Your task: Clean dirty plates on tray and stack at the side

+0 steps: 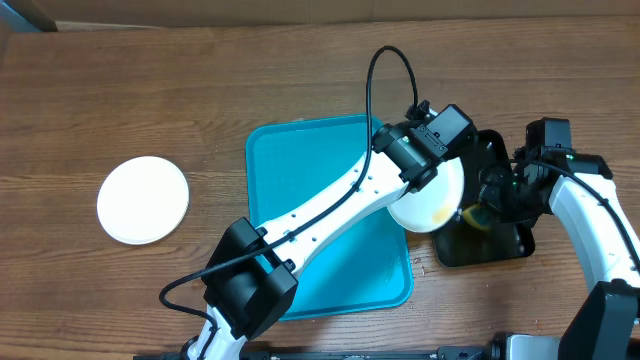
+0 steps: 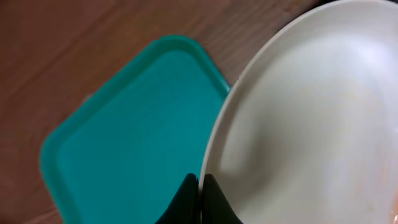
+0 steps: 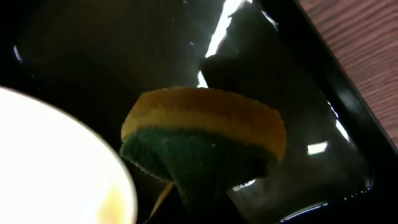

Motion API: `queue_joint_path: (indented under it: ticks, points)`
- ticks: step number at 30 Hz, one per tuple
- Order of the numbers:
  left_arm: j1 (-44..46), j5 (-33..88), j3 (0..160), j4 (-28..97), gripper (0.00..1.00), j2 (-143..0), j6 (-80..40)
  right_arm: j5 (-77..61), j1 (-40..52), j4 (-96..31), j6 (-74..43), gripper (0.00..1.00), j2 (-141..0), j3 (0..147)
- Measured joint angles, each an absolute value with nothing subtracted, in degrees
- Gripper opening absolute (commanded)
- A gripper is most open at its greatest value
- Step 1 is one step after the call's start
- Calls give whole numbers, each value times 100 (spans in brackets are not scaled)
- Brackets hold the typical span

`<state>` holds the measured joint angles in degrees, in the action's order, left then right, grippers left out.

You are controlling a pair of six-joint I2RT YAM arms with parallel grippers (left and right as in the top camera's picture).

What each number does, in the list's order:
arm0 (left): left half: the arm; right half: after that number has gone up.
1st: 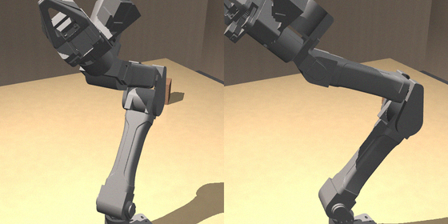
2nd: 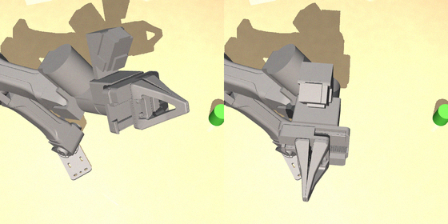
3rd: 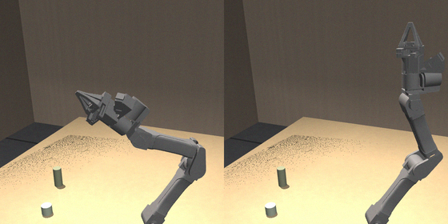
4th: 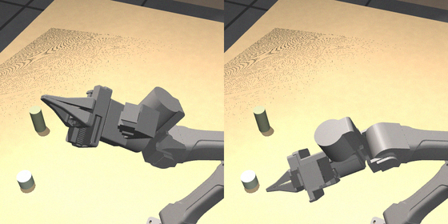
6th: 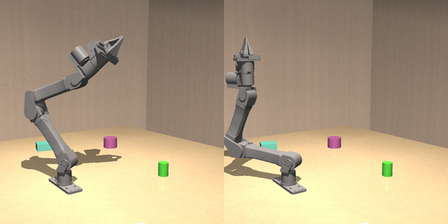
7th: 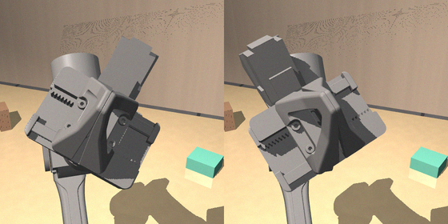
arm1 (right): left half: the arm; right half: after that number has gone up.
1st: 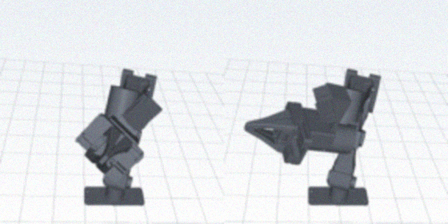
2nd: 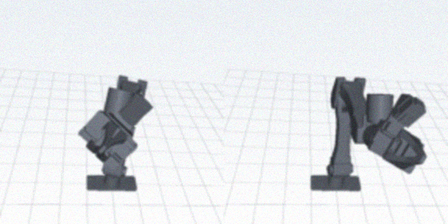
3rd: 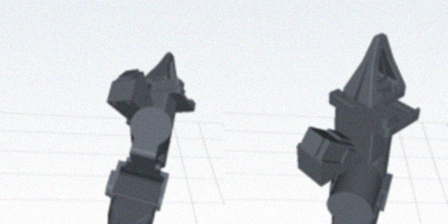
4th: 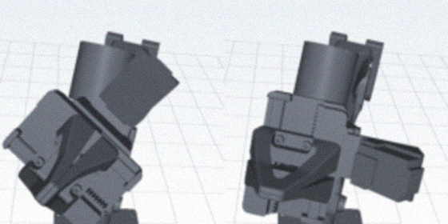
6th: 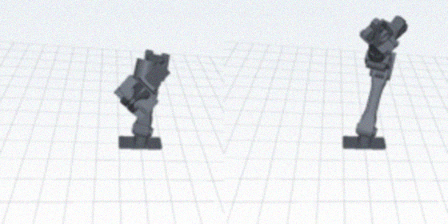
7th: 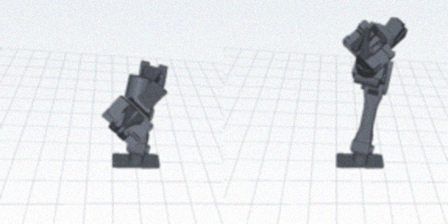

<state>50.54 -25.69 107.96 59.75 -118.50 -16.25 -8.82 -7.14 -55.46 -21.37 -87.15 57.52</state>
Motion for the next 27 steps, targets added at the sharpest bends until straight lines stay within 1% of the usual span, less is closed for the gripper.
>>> queue_joint_path:
  ticks: [5,7,8,12,13,15,18,20,27]
  points:
    - [5052,-3170,11045,5964,4,-11850,-1540,-701,-716,-5577,-2274,11,-8715,5752]
    - [5052,-3264,11150,5953,4,-11850,-1474,-648,-738,-5551,-2314,15,-8715,5752]
    - [5054,-3291,11172,5931,4,-11850,-1455,-628,-751,-5535,-2316,18,-8715,5752]
    - [5065,-3468,11192,5638,4,-11850,-1240,-685,-773,-5529,-2244,52,-8715,5754]
    - [5065,-3520,11192,5529,4,-11850,-1153,-714,-773,-5540,-2231,58,-8715,5754]
    - [5083,-3653,11192,5262,4,-11850,-943,-760,-760,-5575,-2145,66,-8715,5754]
    - [5166,-3854,11192,4995,4,-11850,-657,-805,-746,-5561,-2110,72,-8715,5745]
    - [5253,-3983,11192,4827,4,-11850,-449,-819,-746,-5542,-2110,73,-8715,5682]
    - [5601,-4541,11194,3889,4,-11850,593,-834,-746,-5551,-2119,73,-8715,5498]
